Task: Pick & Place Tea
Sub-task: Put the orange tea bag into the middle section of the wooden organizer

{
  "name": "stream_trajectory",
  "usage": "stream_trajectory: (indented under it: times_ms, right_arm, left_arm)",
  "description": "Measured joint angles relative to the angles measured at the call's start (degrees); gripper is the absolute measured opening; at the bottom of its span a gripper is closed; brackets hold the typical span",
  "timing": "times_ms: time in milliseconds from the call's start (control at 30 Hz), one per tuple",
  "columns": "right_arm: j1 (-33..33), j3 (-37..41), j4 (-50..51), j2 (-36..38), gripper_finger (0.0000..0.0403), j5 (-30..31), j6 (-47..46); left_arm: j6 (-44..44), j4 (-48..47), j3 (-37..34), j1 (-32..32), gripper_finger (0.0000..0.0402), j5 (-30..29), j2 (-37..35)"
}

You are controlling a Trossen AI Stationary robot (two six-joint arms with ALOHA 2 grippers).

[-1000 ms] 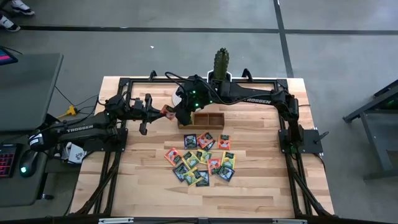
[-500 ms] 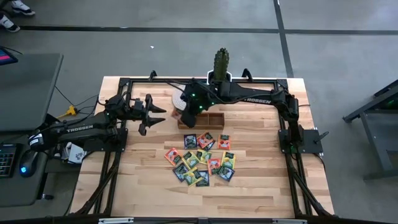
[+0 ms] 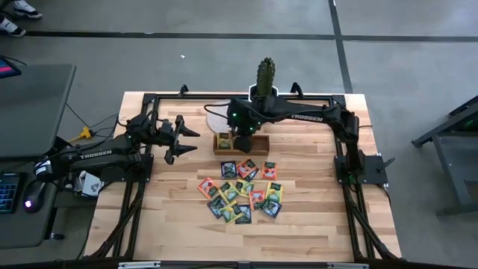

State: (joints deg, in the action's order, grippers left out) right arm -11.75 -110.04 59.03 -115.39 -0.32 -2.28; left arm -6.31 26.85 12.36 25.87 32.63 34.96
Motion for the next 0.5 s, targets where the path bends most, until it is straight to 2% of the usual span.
stream_trajectory:
  times_ms: [200, 500]
  right_arm:
    - [-1.32, 8.06, -6.51, 0.00, 0.0000, -1.54, 2.75]
    - [-2.19, 14.97, -11.35, 0.00, 0.0000, -3.19, 3.22]
  left_arm:
    - [-0.22, 0.00, 0.00, 0.00, 0.0239, 0.07, 0.00]
    - [-0.25, -1.46, 0.00, 0.00, 0.0239, 0.13, 0.00]
